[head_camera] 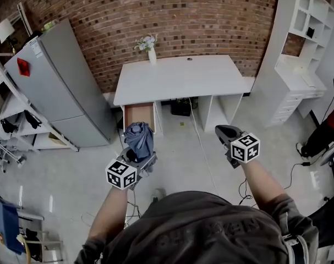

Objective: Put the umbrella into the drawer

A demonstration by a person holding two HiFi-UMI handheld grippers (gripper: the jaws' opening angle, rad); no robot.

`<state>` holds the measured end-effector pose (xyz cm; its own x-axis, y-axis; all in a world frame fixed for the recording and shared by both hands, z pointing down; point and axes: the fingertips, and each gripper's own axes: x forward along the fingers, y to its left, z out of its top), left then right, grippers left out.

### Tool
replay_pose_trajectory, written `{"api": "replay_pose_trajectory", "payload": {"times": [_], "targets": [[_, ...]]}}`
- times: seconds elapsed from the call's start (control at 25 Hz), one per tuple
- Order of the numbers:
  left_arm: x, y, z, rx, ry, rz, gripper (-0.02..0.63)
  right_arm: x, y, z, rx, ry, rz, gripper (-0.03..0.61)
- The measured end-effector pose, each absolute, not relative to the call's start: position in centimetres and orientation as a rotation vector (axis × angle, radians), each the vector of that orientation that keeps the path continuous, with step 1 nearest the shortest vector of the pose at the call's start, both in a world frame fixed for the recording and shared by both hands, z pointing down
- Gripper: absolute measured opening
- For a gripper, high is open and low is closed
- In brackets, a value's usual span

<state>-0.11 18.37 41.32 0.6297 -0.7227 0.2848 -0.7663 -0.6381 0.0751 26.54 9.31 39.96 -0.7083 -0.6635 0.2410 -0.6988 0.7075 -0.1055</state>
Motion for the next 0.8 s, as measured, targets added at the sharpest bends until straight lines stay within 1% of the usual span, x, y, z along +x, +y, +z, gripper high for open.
{"api": "replay_pose_trajectory", "payload": {"times": [0.28, 0.48, 0.8], "targets": [[-2.4, 12.7, 42.5, 2.707, -1.158, 0.347, 0.255, 24.2, 5.0, 40.7, 1.139, -2.688, 0.273, -0.009], [-5.4, 5.7, 42.9, 2.752, -1.070, 0.334, 0.256, 21.2, -0.3, 40.7, 1.205, -2.663, 0.271, -0.008], [-10.6, -5.9, 41.2, 2.838, -0.953, 0.354, 0.255, 15.6, -9.1, 39.0, 1.287, -2.633, 0.251, -0.008]]}}
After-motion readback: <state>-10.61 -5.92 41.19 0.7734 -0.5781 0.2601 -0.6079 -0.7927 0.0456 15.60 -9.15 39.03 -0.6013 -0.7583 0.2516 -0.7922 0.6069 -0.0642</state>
